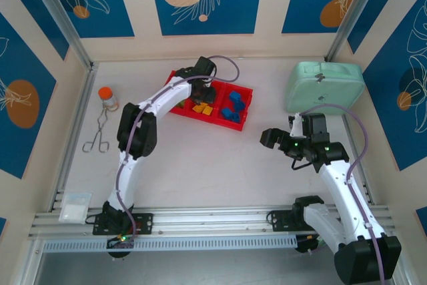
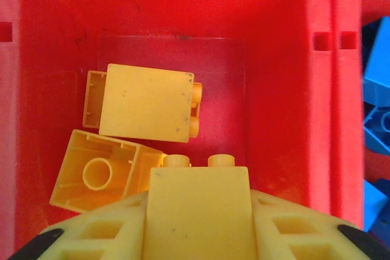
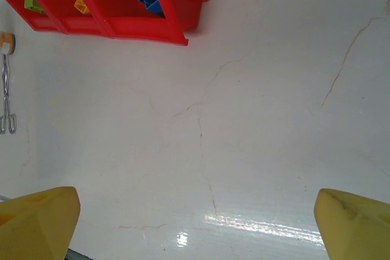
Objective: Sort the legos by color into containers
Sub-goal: Place the lego in the container, then reset both arms
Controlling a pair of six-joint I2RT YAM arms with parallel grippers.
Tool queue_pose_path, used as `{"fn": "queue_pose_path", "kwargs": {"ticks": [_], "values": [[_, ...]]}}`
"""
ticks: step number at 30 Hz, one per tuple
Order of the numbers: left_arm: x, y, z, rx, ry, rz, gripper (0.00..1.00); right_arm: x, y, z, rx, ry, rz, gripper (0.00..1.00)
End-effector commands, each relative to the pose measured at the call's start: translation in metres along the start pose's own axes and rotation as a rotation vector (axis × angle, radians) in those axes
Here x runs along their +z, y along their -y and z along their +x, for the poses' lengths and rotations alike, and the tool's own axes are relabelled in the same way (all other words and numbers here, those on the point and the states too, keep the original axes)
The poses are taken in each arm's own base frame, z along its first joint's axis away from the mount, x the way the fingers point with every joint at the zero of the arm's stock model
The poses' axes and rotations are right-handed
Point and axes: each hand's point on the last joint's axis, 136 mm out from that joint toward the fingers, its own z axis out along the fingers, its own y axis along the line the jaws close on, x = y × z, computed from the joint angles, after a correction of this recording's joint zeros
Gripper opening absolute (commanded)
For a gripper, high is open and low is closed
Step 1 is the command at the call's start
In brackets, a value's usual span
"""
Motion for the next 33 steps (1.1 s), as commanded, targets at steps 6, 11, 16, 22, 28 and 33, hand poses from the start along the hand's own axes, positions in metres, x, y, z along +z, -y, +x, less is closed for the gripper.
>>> {"fn": "queue_pose_path", "kwargs": {"ticks": [6,11,16,22,28,33], "values": [[-0.031,-0.006,-0.010,-0.039,0.047,0.011,0.80,0.001,0.001,0.001,0.003,-0.003,-0.014,0.99],[-0.064,-0.013,0.002,-0.036,0.123,0.024,0.99,0.008,0.003,0.002,0.051,-0.015,-0.031,0.99],[-0.100,-0.028,0.026,-0.050,0.246,0.024,0.99,0.014,-0.002,-0.009,0.083,0.027,-0.083,0.99],[-0.145,-0.067,0.062,-0.055,0.413,-0.078,0.99,0.017,0.020,-0.044,-0.033,0.219,0.043,0.99],[-0.164,-0.129,0.112,-0.031,0.486,-0.338,0.99,0.017,0.046,-0.076,-0.377,0.553,0.193,0.99],[-0.177,-0.168,0.150,-0.126,0.578,-0.440,0.99,0.038,0.068,-0.085,-0.401,0.628,0.231,0.99]]}}
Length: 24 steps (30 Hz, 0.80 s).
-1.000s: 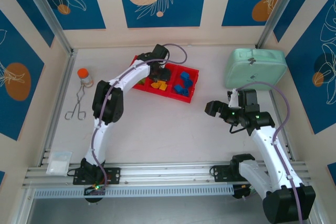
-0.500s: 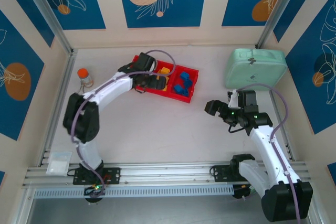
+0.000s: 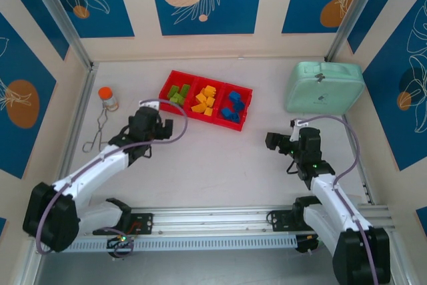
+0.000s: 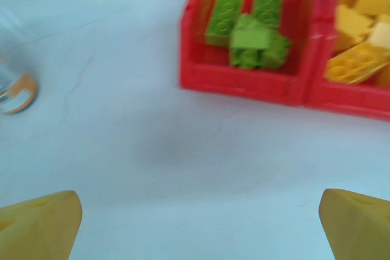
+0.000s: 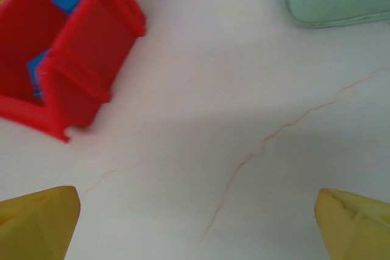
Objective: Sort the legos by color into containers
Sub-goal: Reset both arms
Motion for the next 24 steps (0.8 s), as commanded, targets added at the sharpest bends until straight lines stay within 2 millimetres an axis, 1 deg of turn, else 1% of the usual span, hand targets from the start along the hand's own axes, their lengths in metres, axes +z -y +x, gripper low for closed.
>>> {"fn": "queue_pose_path", "kwargs": {"ticks": [1,2,4,6,9,11,13,14,15,16,17,18,19,20,21,23,24], "values": [[-0.010,-0.035,-0.009,-0.062,0.143,-0.117,0.99,0.012,0.009,-0.043,-0.094,0.226,0.055,0.99],[-0.013,-0.040,-0.007,-0.063,0.179,-0.129,0.99,0.019,0.008,-0.043,-0.109,0.192,0.057,0.99],[-0.018,-0.050,-0.003,-0.077,0.246,-0.162,0.99,0.028,-0.001,-0.050,-0.155,0.215,0.022,0.99],[-0.021,-0.062,-0.001,-0.130,0.318,-0.186,0.99,0.037,-0.005,-0.056,-0.187,0.221,-0.003,0.99],[-0.019,-0.074,-0.001,-0.183,0.356,-0.187,0.99,0.053,-0.003,-0.065,-0.191,0.208,-0.020,0.99],[-0.017,-0.082,-0.004,-0.172,0.365,-0.220,0.99,0.060,-0.011,-0.071,-0.239,0.234,-0.058,0.99],[-0.011,-0.087,-0.005,-0.129,0.371,-0.242,0.99,0.072,-0.008,-0.070,-0.233,0.249,-0.071,0.99],[-0.006,-0.092,-0.002,-0.120,0.360,-0.270,0.99,0.082,-0.002,-0.063,-0.227,0.256,-0.059,0.99],[-0.001,-0.101,0.004,-0.133,0.343,-0.306,0.99,0.088,0.005,-0.067,-0.207,0.303,-0.031,0.99],[0.002,-0.109,0.010,-0.151,0.331,-0.336,0.99,0.087,0.010,-0.060,-0.191,0.236,-0.002,0.99],[0.008,-0.116,0.017,-0.170,0.320,-0.357,0.99,0.087,0.011,-0.060,-0.171,0.213,-0.013,0.99],[0.014,-0.120,0.024,-0.181,0.313,-0.361,0.99,0.087,0.009,-0.066,-0.177,0.274,-0.038,0.99],[0.020,-0.122,0.027,-0.192,0.325,-0.357,0.99,0.087,0.007,-0.062,-0.187,0.245,-0.048,0.99],[0.023,-0.126,0.026,-0.205,0.337,-0.370,0.99,0.086,0.005,-0.062,-0.190,0.226,-0.060,0.99],[0.028,-0.122,0.023,-0.207,0.342,-0.336,0.99,0.088,0.005,-0.064,-0.185,0.245,-0.063,0.99],[0.038,-0.121,0.014,-0.207,0.377,-0.313,0.99,0.089,0.008,-0.062,-0.182,0.207,-0.041,0.99],[0.045,-0.120,0.011,-0.179,0.349,-0.316,0.99,0.090,0.007,-0.064,-0.186,0.227,-0.042,0.99]]}}
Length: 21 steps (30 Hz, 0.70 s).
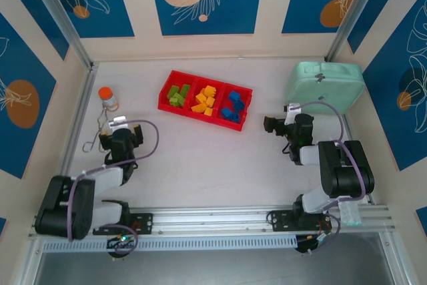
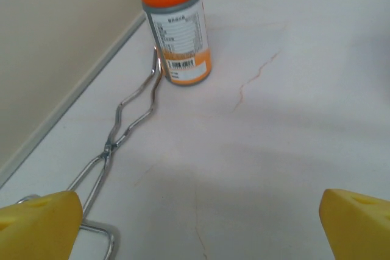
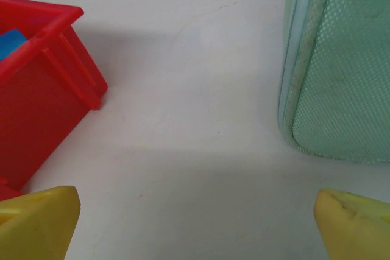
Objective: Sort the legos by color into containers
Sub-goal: Reset both arms
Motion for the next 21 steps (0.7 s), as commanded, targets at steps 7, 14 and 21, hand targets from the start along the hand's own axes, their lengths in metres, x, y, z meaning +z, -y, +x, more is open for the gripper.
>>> {"fn": "queue_pose_path", "kwargs": {"ticks": [7,14,21], "values": [[0.036,0.063,-0.030,0.094,0.024,0.249,0.99,0.001,-0.003,-0.021,-0.005,0.047,-0.023,0.99],[0.033,0.062,-0.026,0.063,0.103,0.285,0.99,0.001,-0.003,-0.021,0.000,0.046,-0.032,0.99],[0.032,0.065,-0.026,0.071,0.112,0.293,1.00,0.002,-0.003,-0.020,-0.002,0.041,-0.029,0.99]]}}
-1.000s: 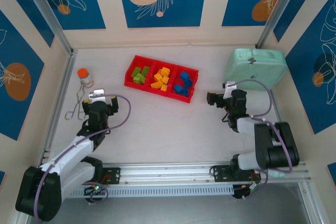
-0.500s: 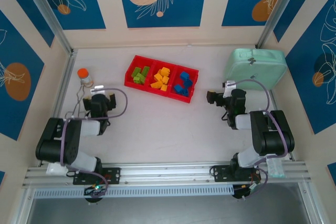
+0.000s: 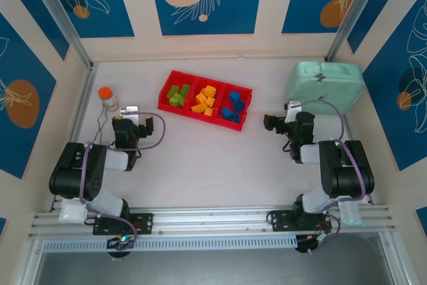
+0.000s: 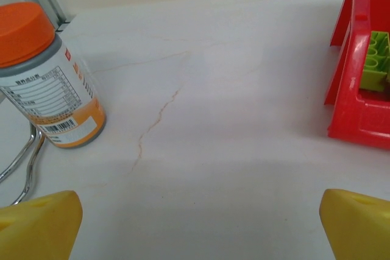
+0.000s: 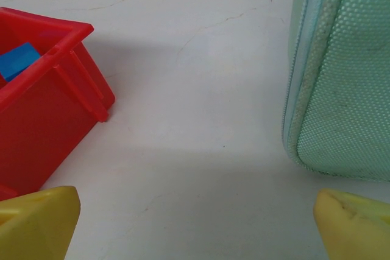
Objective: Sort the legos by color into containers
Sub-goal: Reset both arms
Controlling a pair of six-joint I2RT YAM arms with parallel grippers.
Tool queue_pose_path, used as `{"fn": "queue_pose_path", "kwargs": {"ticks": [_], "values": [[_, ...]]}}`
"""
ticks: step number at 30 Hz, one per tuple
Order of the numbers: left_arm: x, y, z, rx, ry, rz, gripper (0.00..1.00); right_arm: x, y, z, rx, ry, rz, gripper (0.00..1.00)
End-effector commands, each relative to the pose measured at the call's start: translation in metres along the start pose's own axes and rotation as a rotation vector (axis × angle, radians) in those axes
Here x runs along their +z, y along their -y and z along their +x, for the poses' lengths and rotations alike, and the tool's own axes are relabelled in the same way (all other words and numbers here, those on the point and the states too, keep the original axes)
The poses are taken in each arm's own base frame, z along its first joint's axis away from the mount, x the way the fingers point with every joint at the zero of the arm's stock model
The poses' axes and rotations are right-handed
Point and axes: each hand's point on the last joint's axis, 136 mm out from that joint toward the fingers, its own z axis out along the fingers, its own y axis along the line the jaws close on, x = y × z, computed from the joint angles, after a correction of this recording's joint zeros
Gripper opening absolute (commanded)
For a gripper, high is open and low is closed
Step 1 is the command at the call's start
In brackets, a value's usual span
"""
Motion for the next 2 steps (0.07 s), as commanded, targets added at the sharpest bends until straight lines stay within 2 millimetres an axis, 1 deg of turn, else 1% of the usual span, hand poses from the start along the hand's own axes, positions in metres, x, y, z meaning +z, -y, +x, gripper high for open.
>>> {"fn": "queue_pose_path", "kwargs": {"ticks": [1,2], "values": [[0.0004,0.0034,-0.0058,0.012,0.031,0.023,0.99,0.0007,-0.0026,-0.0130,-0.006,0.030,-0.013,0.99],[-0.0002,0.0037,-0.0047,0.012,0.026,0.026,0.99,0.0002,-0.0028,-0.0130,-0.006,0.032,-0.014,0.99]]}}
